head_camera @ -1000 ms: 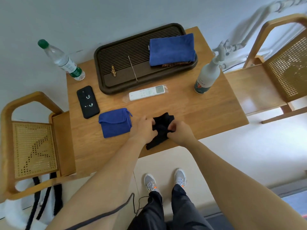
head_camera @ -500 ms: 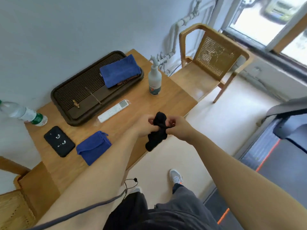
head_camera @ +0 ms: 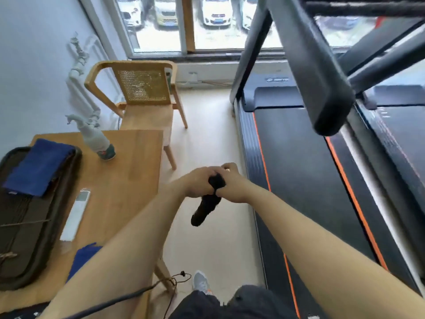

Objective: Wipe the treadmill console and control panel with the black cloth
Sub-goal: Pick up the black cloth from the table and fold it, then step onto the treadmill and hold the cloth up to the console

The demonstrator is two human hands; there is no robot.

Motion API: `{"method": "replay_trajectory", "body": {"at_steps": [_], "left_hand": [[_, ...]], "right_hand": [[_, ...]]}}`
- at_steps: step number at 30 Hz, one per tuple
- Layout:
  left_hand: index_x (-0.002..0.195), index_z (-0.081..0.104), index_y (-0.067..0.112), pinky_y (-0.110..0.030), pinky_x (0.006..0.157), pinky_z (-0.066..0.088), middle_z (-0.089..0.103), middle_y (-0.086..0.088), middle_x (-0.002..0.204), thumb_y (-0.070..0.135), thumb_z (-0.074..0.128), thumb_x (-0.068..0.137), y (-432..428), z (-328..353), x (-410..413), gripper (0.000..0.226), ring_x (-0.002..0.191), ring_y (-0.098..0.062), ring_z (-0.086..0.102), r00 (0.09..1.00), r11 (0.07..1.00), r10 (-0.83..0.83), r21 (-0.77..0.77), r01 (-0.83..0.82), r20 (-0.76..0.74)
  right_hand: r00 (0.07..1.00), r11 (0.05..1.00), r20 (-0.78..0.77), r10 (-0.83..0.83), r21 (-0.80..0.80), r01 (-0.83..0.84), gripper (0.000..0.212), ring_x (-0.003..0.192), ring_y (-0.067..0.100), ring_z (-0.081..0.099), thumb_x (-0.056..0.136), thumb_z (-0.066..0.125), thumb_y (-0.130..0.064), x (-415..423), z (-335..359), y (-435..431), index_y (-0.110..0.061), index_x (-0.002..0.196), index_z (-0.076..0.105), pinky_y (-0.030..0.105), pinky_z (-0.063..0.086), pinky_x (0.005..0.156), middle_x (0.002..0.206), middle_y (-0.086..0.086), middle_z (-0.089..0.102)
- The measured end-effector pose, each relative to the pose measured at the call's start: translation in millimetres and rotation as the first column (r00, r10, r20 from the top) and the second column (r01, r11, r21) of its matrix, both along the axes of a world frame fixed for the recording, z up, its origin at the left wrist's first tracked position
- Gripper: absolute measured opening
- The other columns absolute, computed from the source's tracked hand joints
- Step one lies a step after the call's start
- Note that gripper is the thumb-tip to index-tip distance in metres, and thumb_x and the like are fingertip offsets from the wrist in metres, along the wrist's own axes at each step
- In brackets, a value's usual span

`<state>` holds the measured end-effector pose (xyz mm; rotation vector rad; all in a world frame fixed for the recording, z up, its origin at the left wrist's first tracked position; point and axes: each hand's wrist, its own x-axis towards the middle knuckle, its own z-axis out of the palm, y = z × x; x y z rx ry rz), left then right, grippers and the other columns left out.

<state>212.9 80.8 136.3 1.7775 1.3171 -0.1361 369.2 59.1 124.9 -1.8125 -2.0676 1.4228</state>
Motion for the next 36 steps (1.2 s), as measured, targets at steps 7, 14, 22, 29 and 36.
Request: {"method": "replay_trajectory", "body": {"at_steps": [7, 14, 22, 29, 36], "left_hand": [[0.073, 0.057, 0.011, -0.028, 0.057, 0.05, 0.061, -0.005, 0.069, -0.001, 0.057, 0.081, -39, 10, 132, 0.015, 0.067, -0.023, 0.061, 0.964, 0.965, -0.263, 0.002, 0.263, -0.049], [0.103, 0.055, 0.022, -0.035, 0.08, 0.044, 0.064, -0.009, 0.107, 0.005, 0.053, 0.089, -119, -7, 287, 0.022, 0.106, -0.034, 0.06, 0.924, 0.899, -0.373, 0.213, 0.383, -0.084], [0.112, 0.062, 0.023, -0.041, 0.085, 0.048, 0.065, -0.014, 0.12, 0.013, 0.049, 0.09, -187, 26, 431, 0.027, 0.109, -0.038, 0.06, 0.935, 0.773, -0.256, 0.529, 0.35, -0.246], [0.109, 0.061, 0.016, -0.038, 0.074, 0.041, 0.067, -0.017, 0.112, 0.022, 0.049, 0.096, -180, 82, 504, 0.019, 0.103, -0.04, 0.061, 0.981, 0.691, -0.146, 0.696, 0.195, -0.13], [0.104, 0.065, 0.012, -0.037, 0.075, 0.042, 0.068, -0.015, 0.107, 0.028, 0.051, 0.098, -151, 87, 556, 0.021, 0.102, -0.038, 0.06, 0.993, 0.695, -0.095, 0.709, 0.12, -0.075]], "right_hand": [[0.915, 0.949, 0.254, -0.314, 0.075, 0.305, 0.022, 0.082, 0.032, 0.066, 0.084, 0.061, -0.032, 126, -1, -94, -0.01, 0.083, 0.065, 0.036, 0.05, 0.063, 0.084, 0.009, 0.065], [0.796, 0.796, 0.042, -0.604, 0.089, 0.599, 0.026, 0.077, 0.024, 0.069, 0.09, 0.065, -0.034, 297, -2, -220, -0.009, 0.083, 0.069, 0.034, 0.048, 0.063, 0.081, 0.01, 0.072], [0.757, 0.732, -0.073, -0.649, 0.208, 0.648, 0.03, 0.067, 0.017, 0.055, 0.093, 0.067, -0.035, 461, 25, -312, -0.019, 0.075, 0.05, 0.03, 0.038, 0.055, 0.074, -0.003, 0.056], [0.689, 0.629, -0.211, -0.693, 0.291, 0.721, 0.037, 0.085, 0.013, 0.062, 0.083, 0.068, -0.058, 537, 78, -299, -0.025, 0.096, 0.059, 0.03, 0.046, 0.067, 0.096, -0.006, 0.064], [0.773, 0.717, -0.15, -0.617, 0.297, 0.63, 0.024, 0.092, 0.028, 0.07, 0.094, 0.066, -0.032, 597, 84, -249, -0.009, 0.099, 0.073, 0.042, 0.054, 0.083, 0.097, 0.011, 0.075]]}}
